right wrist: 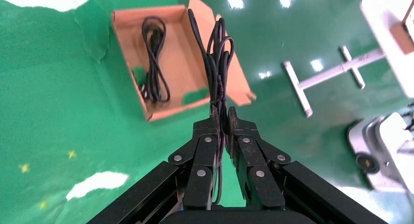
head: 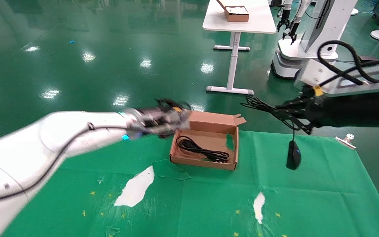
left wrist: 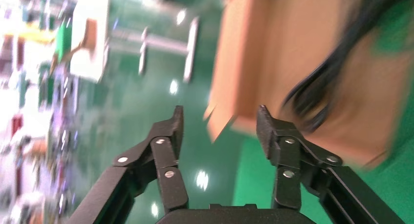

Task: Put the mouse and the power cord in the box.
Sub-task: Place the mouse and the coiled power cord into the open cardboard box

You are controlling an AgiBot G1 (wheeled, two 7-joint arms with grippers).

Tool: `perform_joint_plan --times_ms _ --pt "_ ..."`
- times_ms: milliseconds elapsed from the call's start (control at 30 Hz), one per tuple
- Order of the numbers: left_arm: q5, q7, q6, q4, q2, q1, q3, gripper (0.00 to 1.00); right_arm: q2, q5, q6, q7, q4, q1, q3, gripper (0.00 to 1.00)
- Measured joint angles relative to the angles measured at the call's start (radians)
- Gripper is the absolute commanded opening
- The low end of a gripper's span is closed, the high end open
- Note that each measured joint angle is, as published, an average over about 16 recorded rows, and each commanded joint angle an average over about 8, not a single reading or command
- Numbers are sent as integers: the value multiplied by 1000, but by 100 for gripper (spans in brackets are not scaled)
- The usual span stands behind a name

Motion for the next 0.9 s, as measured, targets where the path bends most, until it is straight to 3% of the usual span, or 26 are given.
perform_joint_plan --times_ms 333,700,900 --pt "-18 19 -39 239 -50 -96 -8 100 -179 -3 92 -124 -168 25 -29 0" --pt "-20 49 -42 341 -59 -130 -13 100 -471 0 276 -360 -588 66 -67 0" --pt "-28 64 -41 352 -55 -131 -19 100 -567 28 348 -452 -780 82 -112 0"
